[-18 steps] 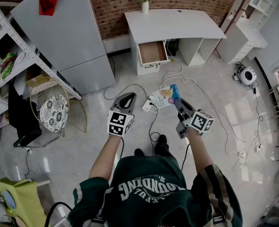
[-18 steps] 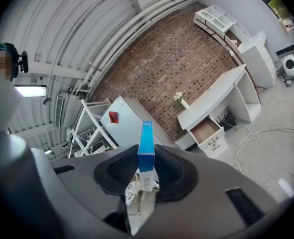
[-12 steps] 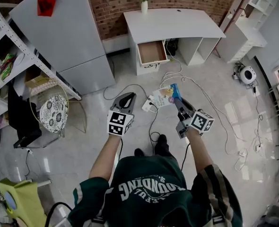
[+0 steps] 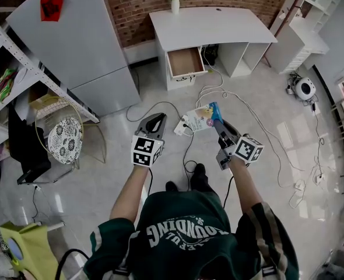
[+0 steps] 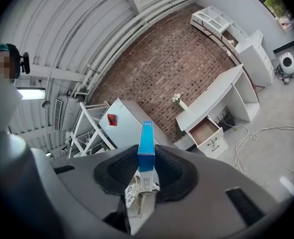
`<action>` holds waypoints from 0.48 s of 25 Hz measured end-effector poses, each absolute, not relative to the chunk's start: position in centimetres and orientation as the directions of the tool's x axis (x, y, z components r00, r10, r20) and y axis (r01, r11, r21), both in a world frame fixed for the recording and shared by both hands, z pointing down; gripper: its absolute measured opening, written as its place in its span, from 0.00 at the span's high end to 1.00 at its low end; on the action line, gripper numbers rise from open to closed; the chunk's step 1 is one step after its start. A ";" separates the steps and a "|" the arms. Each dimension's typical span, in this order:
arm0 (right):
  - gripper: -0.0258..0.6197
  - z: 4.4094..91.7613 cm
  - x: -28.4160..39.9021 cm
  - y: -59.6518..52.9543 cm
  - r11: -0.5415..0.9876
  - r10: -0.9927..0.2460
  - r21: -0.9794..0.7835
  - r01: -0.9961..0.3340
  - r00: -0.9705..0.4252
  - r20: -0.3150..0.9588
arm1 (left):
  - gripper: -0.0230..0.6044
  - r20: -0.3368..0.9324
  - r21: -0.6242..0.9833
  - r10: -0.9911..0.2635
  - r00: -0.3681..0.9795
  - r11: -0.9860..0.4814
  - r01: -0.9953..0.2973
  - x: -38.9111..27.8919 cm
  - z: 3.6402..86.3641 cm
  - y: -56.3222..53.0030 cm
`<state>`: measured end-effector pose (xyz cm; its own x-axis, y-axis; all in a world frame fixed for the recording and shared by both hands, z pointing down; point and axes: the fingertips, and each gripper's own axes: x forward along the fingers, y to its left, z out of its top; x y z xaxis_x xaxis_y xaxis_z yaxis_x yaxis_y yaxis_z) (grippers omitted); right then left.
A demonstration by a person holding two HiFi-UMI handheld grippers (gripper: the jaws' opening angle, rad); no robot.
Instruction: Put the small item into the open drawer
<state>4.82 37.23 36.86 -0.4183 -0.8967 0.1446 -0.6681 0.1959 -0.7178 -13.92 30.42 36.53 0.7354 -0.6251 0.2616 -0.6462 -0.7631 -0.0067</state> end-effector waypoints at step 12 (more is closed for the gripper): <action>0.79 37.2 8.8 34.7 0.183 -0.894 -0.729 -0.660 -0.420 0.155 | 0.92 0.281 0.010 -0.628 0.726 -0.755 -0.656 -9.8 37.1 28.2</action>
